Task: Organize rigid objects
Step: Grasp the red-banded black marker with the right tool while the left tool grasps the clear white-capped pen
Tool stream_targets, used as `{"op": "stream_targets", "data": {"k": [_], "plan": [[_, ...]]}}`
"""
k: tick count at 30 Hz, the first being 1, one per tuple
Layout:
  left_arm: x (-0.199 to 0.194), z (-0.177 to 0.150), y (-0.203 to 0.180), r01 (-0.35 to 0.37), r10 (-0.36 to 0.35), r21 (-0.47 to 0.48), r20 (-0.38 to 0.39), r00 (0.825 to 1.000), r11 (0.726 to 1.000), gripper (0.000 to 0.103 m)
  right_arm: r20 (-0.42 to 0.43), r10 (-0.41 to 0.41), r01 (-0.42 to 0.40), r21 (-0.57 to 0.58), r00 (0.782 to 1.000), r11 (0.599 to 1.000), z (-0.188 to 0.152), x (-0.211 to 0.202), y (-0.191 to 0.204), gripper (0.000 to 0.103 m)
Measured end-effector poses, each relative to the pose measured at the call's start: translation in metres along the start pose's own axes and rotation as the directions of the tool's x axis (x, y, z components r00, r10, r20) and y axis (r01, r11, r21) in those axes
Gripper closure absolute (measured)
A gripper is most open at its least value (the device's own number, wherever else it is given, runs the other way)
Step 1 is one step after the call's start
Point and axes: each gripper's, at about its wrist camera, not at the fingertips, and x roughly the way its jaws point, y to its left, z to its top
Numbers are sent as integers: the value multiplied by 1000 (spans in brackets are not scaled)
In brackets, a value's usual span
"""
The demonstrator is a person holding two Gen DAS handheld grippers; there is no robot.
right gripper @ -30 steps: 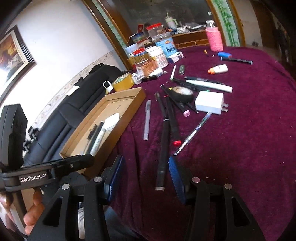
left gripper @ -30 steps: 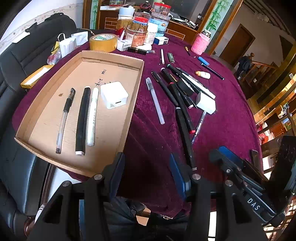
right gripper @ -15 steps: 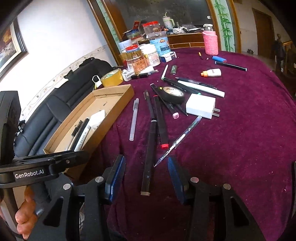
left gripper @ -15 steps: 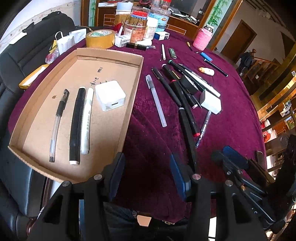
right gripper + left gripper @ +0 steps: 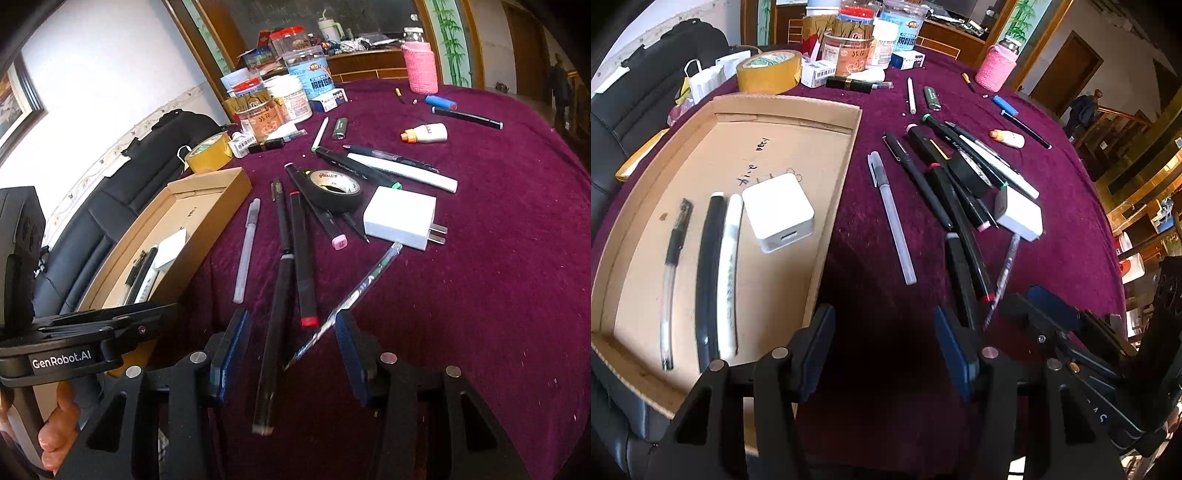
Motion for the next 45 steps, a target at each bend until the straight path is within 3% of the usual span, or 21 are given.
{"op": "stream_targets", "data": {"k": [6, 13, 23, 25, 28, 30, 31, 37, 45], "plan": [[11, 20, -3, 14, -14, -22, 1, 1000, 1000, 50, -32, 28, -29, -10, 999, 1000, 22, 23, -5, 61], [22, 39, -10, 28, -28, -18, -10, 1000, 999, 64, -101, 84, -84, 4, 991, 996, 44, 58, -13, 78], [51, 56, -15, -14, 13, -26, -48, 999, 1000, 69, -104, 67, -63, 39, 992, 997, 48, 74, -21, 79], [58, 61, -19, -29, 28, -9, -54, 998, 1000, 74, -100, 72, -69, 37, 992, 997, 47, 73, -21, 86], [64, 66, -23, -70, 70, 5, -47, 996, 998, 77, -94, 66, -65, 19, 993, 998, 47, 72, -19, 86], [67, 68, -24, -87, 87, 14, -38, 995, 996, 84, -92, 63, -62, 10, 994, 998, 47, 72, -18, 86], [70, 68, -24, -84, 85, 20, -49, 995, 996, 92, -91, 64, -63, 9, 994, 998, 47, 73, -18, 86], [70, 58, -27, -87, 89, 61, -27, 996, 994, 94, -93, 81, -79, 24, 992, 997, 47, 73, -21, 85], [41, 19, -18, 30, -27, 25, -82, 996, 999, 95, -89, 67, -68, -9, 994, 998, 44, 70, -16, 86]]}}
